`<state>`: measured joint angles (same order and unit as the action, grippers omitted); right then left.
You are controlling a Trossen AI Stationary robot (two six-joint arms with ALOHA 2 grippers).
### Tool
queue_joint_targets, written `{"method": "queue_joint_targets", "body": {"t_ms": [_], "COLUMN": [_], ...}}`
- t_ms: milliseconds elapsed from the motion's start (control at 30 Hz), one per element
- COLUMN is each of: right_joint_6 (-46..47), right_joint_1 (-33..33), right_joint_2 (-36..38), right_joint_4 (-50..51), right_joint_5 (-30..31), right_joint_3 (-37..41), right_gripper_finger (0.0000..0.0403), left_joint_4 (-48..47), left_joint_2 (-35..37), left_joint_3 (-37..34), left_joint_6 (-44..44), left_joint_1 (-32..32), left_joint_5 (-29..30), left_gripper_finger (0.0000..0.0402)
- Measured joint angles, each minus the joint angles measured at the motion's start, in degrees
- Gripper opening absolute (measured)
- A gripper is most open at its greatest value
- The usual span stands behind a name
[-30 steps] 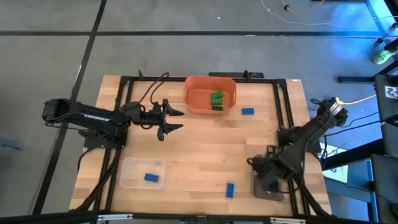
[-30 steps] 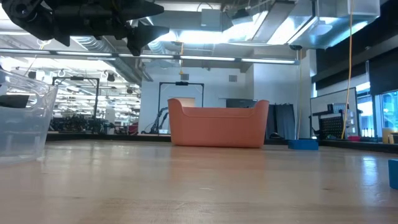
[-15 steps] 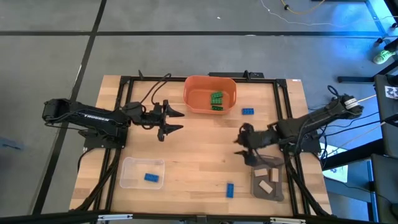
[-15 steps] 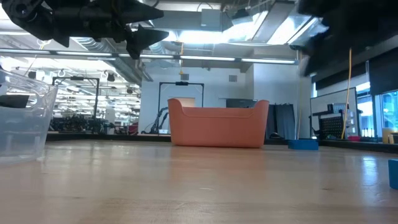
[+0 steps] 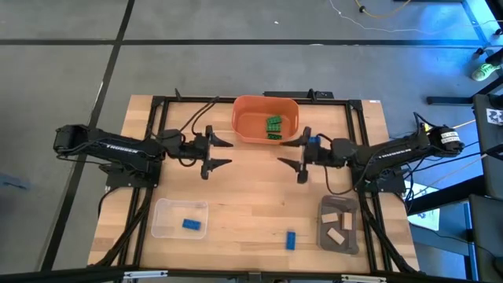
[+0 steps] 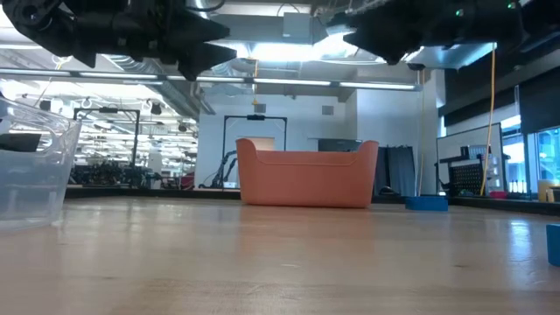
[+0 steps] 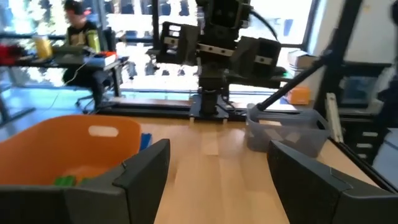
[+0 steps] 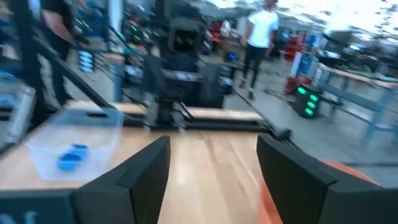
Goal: Sort & place blocks by color
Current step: Put the top blue 8 stud game piece into the white transparent bin
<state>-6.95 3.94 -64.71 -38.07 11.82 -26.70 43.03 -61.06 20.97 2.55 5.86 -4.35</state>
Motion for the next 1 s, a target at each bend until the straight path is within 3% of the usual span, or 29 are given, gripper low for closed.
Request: {"method": "queue_joint_targets", "body": {"t_ms": [133,333,400,467,533,600,700,800,900,1000], "right_joint_6": [-0.8,-2.3,0.3,6.1,13.3,20.5,24.3,14.6,4.5,-7.0], "right_joint_1": [-0.5,-0.5,-0.5,-0.6,-2.1,-4.2,-8.2,-13.0,-18.4,-23.0], "right_joint_2": [0.0,0.0,0.0,0.0,0.0,0.0,-0.3,-1.7,-4.4,-8.2], "right_joint_4": [0.9,1.3,3.1,10.3,23.6,40.0,65.9,83.2,88.2,91.5], "right_joint_5": [3.5,4.0,7.7,15.7,24.4,27.3,20.0,14.4,12.0,3.1], "right_joint_3": [0.0,0.0,-0.2,-1.4,-4.5,-9.2,-17.7,-25.0,-29.0,-30.2], "right_gripper_finger": [0.0242,0.0242,0.0242,0.0242,0.0242,0.0242,0.0242,0.0242,0.0242,0.0242], "left_joint_4": [-1.1,-1.0,-1.0,-1.0,-1.0,-1.0,-1.0,-1.0,-1.0,-1.1], "left_joint_2": [0.0,0.0,0.0,0.0,0.0,0.0,0.0,0.0,0.0,0.0], "left_joint_3": [0.0,0.0,0.0,0.0,0.0,0.0,0.0,0.0,0.0,0.0], "left_joint_6": [2.7,2.9,3.2,4.7,6.4,7.4,7.6,7.6,7.6,7.6], "left_joint_1": [0.0,0.0,0.0,0.0,0.0,0.0,0.0,0.0,0.0,0.0], "left_joint_5": [2.6,2.6,2.6,2.5,2.0,1.8,1.7,1.2,0.3,0.3], "left_gripper_finger": [0.0261,0.0261,0.0261,0.0261,0.0261,0.0261,0.0261,0.0261,0.0261,0.0261]}}
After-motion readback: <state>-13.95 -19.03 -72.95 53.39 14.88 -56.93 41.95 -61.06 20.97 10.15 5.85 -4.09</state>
